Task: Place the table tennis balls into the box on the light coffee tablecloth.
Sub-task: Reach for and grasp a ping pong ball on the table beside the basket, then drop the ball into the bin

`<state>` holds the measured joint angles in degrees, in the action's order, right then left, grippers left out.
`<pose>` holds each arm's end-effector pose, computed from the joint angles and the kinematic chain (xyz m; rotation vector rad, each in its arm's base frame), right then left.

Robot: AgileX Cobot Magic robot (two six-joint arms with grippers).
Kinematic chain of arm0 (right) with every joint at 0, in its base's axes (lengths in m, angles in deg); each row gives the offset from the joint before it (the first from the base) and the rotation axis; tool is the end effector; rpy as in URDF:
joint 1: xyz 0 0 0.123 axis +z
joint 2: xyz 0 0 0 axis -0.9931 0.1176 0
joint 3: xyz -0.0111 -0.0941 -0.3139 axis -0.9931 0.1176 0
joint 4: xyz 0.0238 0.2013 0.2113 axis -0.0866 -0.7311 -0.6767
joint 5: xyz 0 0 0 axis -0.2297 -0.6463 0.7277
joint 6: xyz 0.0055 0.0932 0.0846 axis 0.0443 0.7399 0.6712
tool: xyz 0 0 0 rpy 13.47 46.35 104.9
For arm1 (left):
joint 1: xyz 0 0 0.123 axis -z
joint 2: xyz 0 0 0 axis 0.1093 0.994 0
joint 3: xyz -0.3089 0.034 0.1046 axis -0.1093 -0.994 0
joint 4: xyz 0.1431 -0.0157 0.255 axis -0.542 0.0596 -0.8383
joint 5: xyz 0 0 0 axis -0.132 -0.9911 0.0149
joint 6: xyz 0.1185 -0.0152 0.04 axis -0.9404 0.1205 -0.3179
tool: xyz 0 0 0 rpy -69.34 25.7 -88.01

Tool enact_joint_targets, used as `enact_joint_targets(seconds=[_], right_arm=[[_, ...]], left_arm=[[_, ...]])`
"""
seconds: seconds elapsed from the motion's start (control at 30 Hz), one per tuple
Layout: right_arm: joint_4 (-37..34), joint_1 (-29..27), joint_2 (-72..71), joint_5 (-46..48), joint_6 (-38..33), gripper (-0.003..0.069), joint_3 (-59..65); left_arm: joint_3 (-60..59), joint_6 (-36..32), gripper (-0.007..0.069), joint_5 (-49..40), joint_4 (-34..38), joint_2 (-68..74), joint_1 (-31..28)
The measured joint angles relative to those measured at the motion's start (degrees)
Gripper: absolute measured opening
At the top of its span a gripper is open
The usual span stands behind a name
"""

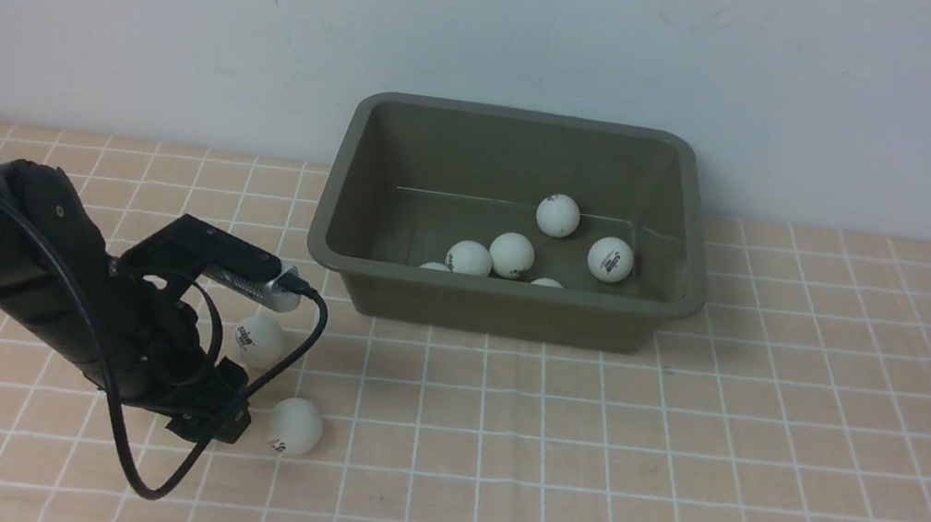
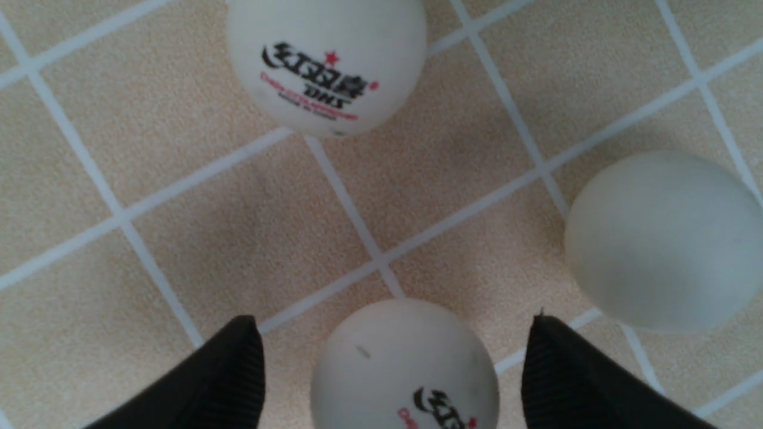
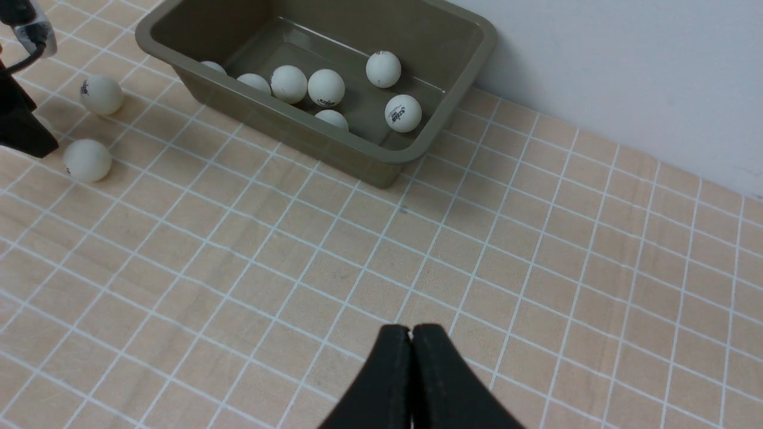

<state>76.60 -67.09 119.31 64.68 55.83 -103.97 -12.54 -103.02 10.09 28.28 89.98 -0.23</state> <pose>0.1130 0.0426 0.4289 -0.5296 2.2060 0.1527 0.3576 -0.0678 0.1225 0.5467 2.7193 -0.2971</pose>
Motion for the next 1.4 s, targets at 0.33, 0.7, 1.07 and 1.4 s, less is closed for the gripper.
enact_joint_targets(seconds=[0.33, 0.7, 1.07, 1.4], right_arm=[[0.0, 0.0, 0.0, 0.0, 0.0, -0.0018, 0.0], [0.05, 0.0, 0.0, 0.0, 0.06, -0.0018, 0.0], [0.05, 0.0, 0.0, 0.0, 0.12, -0.0018, 0.0], [-0.07, 0.0, 0.0, -0.05, 0.28, -0.0018, 0.0]], left_arm=[[2.0, 0.94, 0.0319, -4.43, -0.13, 0.13, 0.0], [23.36, 6.92, 0.0319, -33.01, -4.28, 0.13, 0.0], [37.82, 1.54, 0.0319, -13.05, 8.14, 4.95, 7.58], [37.88, -5.64, 0.0319, 1.67, 11.87, 17.16, 11.84]])
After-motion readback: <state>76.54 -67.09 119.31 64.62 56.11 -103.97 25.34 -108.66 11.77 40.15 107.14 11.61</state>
